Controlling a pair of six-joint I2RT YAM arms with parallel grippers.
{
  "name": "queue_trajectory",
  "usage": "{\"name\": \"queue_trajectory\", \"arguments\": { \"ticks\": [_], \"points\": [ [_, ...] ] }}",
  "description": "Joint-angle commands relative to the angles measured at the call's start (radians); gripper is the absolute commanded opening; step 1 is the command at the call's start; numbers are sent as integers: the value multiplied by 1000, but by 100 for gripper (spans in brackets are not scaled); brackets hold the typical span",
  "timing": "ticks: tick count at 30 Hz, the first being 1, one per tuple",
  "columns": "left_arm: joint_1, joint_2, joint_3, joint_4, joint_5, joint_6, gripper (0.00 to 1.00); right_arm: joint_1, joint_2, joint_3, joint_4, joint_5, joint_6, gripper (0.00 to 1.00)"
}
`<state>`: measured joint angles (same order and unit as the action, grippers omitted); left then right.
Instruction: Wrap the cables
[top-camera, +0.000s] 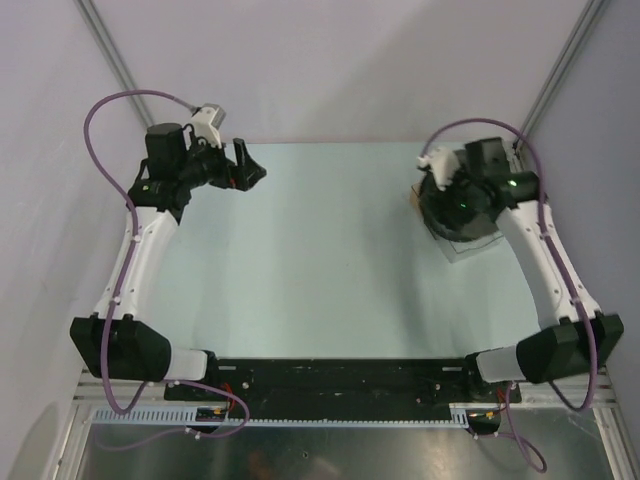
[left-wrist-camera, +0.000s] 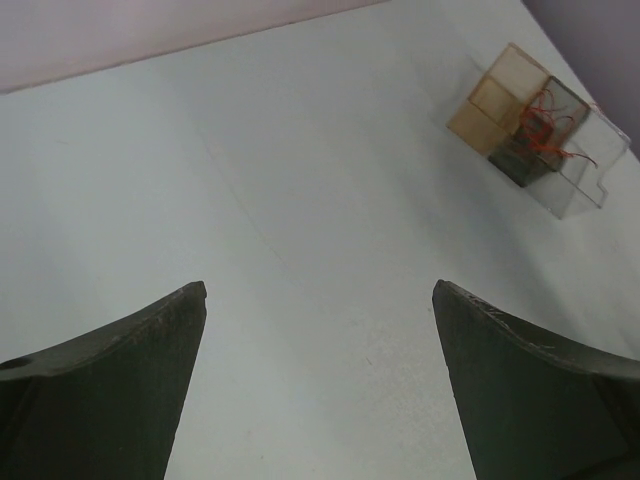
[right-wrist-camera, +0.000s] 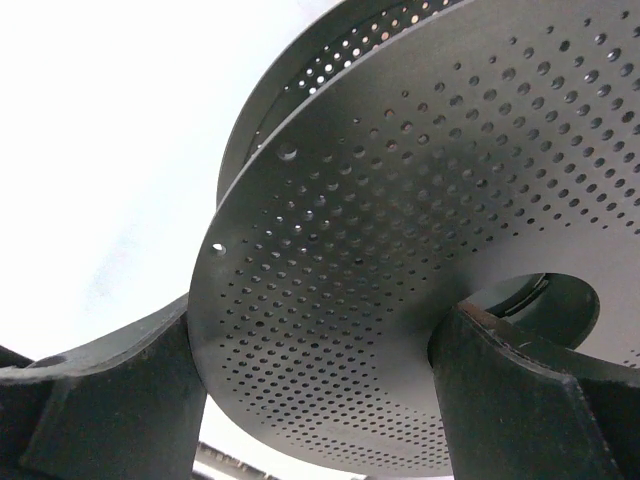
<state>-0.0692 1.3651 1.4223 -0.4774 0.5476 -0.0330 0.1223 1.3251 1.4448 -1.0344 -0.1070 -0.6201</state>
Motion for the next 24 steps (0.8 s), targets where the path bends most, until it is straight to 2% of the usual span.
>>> {"name": "queue_trajectory", "arguments": {
  "ticks": [1, 7, 15, 18, 21, 24],
  "points": [
    [59, -52, -1, -13, -77, -87, 99, 192, 157, 181, 29, -22, 4, 54],
    [167, -128, -83, -80, -164, -44, 99, 472, 459, 353, 78, -52, -42, 55],
    [377, -144, -164, -148, -49, -93, 100, 660, 779, 449, 176, 22, -66, 58],
    [392, -161, -182, -159, -40, -69, 99, 696, 835, 501, 153, 48, -49, 71],
    [394, -169, -195, -162, -30, -56, 99, 721, 844, 525, 146, 52, -34, 91],
    [394, -161, -199, -161, -13, -46, 99, 736, 839, 536, 132, 45, -20, 98]
  ]
}}
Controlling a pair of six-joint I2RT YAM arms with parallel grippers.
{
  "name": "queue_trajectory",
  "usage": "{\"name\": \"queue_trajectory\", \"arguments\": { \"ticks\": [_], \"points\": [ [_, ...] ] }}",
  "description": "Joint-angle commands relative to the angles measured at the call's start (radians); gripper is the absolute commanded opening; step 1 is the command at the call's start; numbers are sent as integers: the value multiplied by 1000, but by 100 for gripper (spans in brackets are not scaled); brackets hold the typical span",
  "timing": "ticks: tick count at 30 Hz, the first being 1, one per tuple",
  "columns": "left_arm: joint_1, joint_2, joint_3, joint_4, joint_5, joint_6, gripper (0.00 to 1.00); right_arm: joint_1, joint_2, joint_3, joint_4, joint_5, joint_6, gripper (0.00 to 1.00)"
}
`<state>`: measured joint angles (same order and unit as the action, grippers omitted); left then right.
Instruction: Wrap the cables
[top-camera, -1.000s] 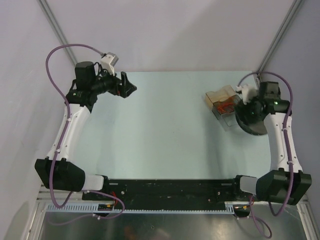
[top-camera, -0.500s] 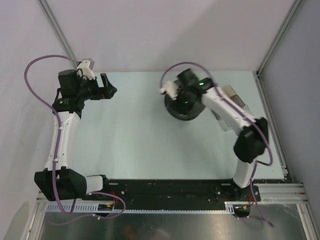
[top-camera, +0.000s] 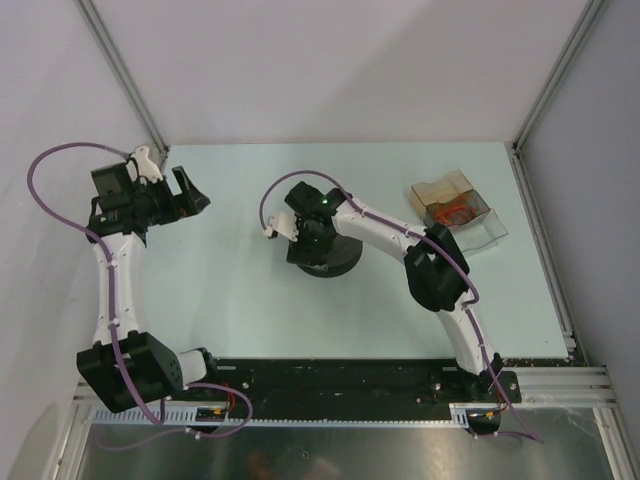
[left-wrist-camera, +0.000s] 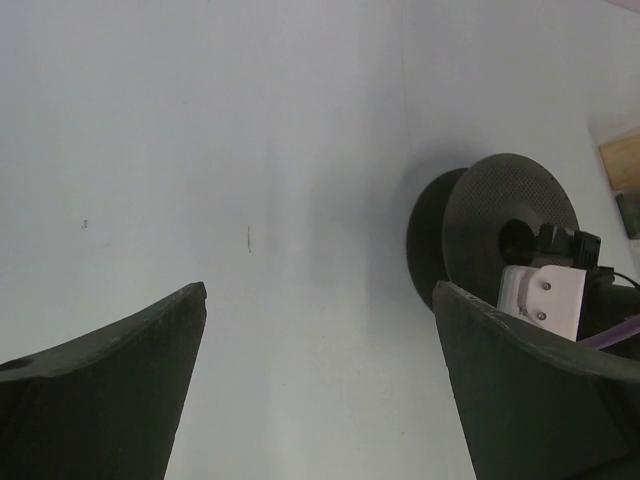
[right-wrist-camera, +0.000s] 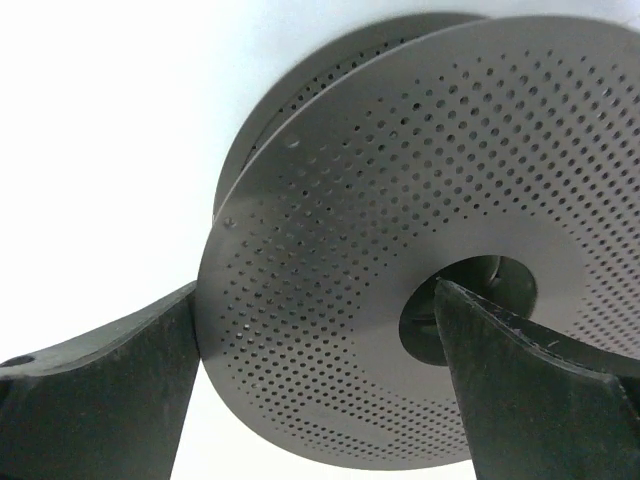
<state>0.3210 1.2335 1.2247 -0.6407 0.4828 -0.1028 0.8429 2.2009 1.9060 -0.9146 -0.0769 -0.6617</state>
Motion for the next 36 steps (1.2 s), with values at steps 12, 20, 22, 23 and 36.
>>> {"name": "queue_trajectory", "arguments": {
  "ticks": [12, 20, 22, 23, 36],
  "points": [
    [-17, 58, 80, 5, 151, 92, 99, -67, -154, 210, -94, -203, 115, 99],
    [-171, 108, 177, 4, 134, 201, 99, -353, -330, 160, -137, -298, 135, 99],
    [-228, 123, 201, 5, 124, 241, 99, -469, -370, 122, -148, -298, 132, 98],
    [-253, 130, 212, 7, 121, 255, 99, -533, -385, 108, -157, -297, 132, 96],
    [-443, 231, 293, 23, 153, 296, 99, -944, -346, -88, -73, -136, 70, 60]
  ]
}}
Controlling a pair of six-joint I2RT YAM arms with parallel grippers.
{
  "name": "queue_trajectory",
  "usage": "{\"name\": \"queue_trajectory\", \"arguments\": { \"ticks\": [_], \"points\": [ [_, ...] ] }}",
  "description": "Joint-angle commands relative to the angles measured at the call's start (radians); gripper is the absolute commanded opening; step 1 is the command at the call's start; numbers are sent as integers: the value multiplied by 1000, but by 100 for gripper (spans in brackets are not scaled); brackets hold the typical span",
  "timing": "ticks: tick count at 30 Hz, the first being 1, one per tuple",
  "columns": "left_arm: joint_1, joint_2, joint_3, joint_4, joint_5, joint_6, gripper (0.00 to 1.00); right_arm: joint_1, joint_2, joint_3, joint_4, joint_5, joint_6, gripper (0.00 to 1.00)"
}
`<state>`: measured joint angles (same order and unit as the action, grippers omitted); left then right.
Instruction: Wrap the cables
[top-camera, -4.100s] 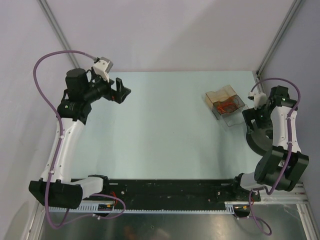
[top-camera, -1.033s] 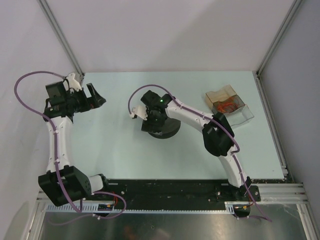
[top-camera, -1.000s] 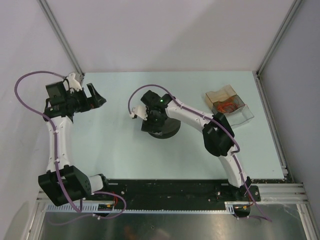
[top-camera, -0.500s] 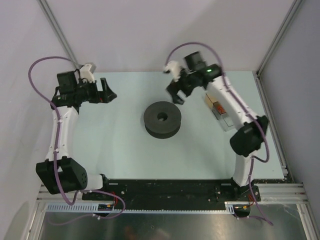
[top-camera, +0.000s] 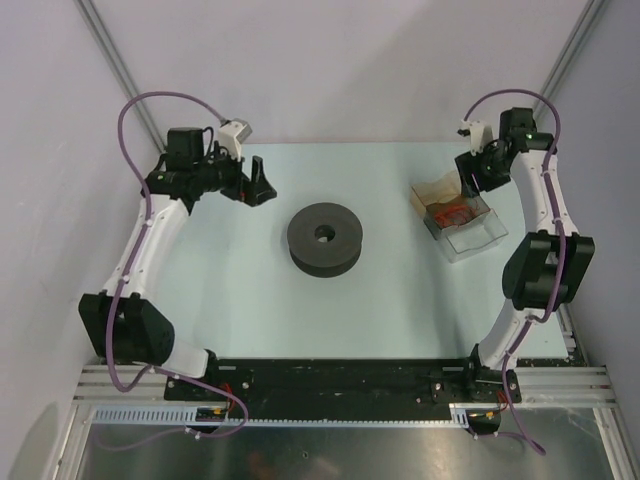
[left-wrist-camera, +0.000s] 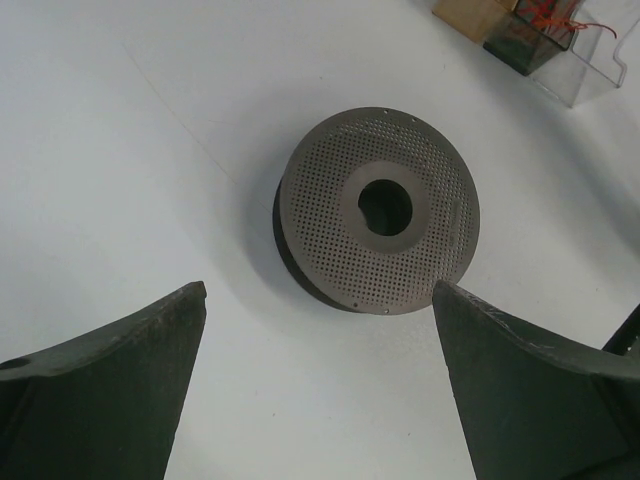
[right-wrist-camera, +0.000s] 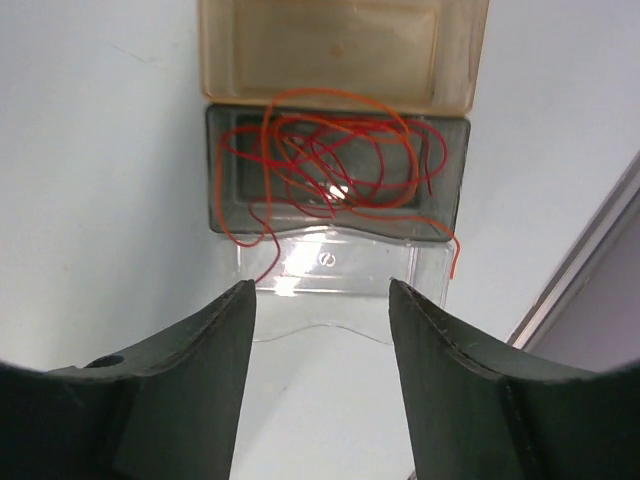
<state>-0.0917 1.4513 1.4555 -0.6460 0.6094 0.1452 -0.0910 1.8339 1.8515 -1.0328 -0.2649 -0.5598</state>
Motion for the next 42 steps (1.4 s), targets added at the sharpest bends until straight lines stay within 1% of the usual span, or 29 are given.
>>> {"name": "queue_trajectory", "arguments": {
  "ticks": [1, 7, 13, 19, 24, 28, 38, 42],
  "points": [
    [-38, 17, 67, 30, 26, 51, 99, -14, 28, -45, 60, 62, -39, 59],
    [-75, 41, 91, 32, 26, 48, 99, -18, 81, -82, 112, 75, -77, 54],
    [-125, 67, 112, 41, 21, 49, 99, -16, 133, -78, 128, 38, -90, 53],
    [-174, 95, 140, 46, 2, 63, 99, 10, 83, -113, 116, -58, -121, 51],
    [-188, 103, 149, 50, -9, 71, 99, 26, 8, -184, 113, -89, -160, 50],
    [-195, 111, 150, 50, -6, 78, 100, 32, -10, -209, 94, -100, -188, 51],
    [-232, 168, 211, 51, 0, 93, 99, 67, 70, -198, 80, -115, -204, 51],
    [-253, 210, 253, 51, 2, 102, 99, 71, 103, -187, 75, -112, -215, 49]
  ]
}}
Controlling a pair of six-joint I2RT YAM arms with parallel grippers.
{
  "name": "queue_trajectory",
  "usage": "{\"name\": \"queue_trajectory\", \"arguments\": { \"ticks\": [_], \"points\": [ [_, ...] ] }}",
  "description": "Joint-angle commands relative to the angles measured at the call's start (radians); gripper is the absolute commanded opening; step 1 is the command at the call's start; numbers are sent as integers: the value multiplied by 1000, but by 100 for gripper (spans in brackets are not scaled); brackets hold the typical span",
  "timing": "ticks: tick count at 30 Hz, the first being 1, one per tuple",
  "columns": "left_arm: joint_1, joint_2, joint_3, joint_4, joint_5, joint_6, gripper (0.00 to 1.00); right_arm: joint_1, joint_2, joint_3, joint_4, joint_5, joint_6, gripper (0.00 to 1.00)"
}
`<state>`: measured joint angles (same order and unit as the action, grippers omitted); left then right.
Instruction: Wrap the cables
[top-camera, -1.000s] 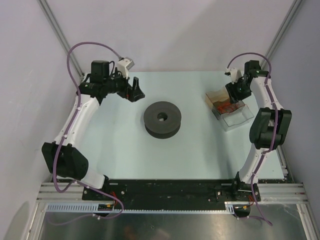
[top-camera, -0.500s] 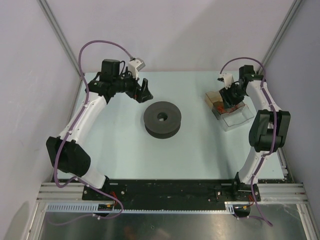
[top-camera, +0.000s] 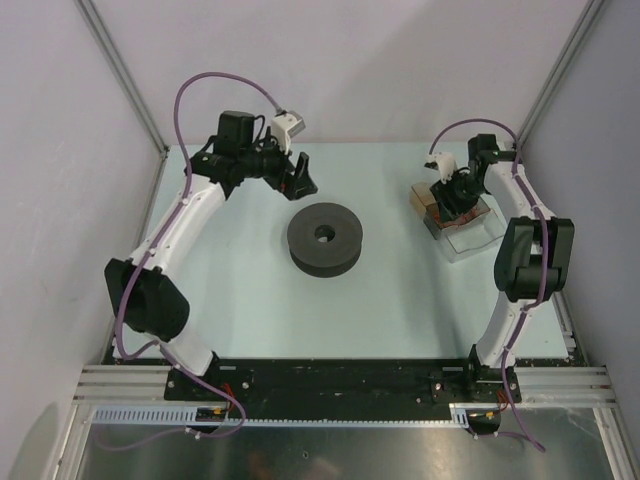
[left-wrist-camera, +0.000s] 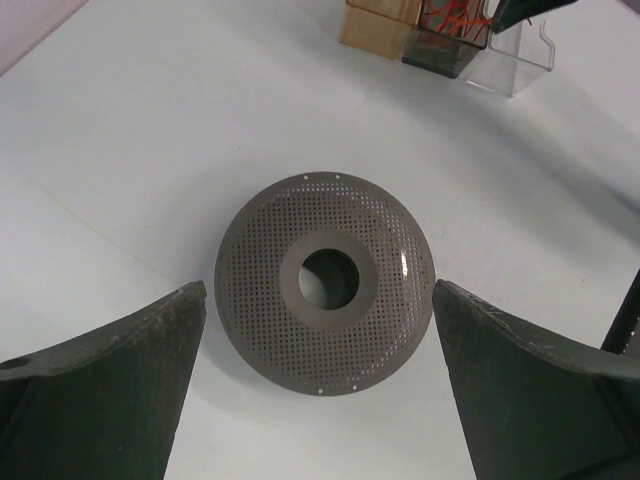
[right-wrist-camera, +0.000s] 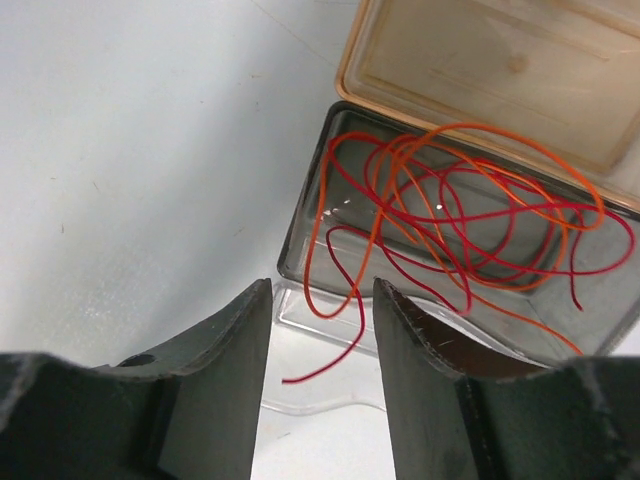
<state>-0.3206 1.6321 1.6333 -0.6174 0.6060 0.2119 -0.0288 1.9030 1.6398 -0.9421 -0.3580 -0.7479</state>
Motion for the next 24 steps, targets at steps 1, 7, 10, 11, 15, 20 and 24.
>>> {"name": "queue_trajectory", "arguments": {
  "ticks": [1, 7, 10, 11, 15, 20, 24],
  "points": [
    [-30, 42, 86, 22, 6, 38, 99, 9, 39, 24, -17, -19, -31, 48],
    [-75, 133, 178, 24, 18, 29, 99, 3, 45, 14, -14, -29, -40, 27],
    [-102, 186, 241, 30, 17, 25, 99, -4, 19, 31, -16, -69, -18, 9],
    [-111, 205, 264, 35, 17, 20, 99, -8, 0, 34, -15, -93, -8, 6],
    [-147, 297, 378, 97, 39, -26, 99, -26, -90, 41, 0, -188, 37, 0],
    [-195, 415, 482, 278, 133, -83, 96, -44, -208, 26, 34, -287, 78, 0],
    [-241, 482, 483, 493, 221, -138, 92, -52, -266, 7, 58, -340, 88, 0]
  ]
}}
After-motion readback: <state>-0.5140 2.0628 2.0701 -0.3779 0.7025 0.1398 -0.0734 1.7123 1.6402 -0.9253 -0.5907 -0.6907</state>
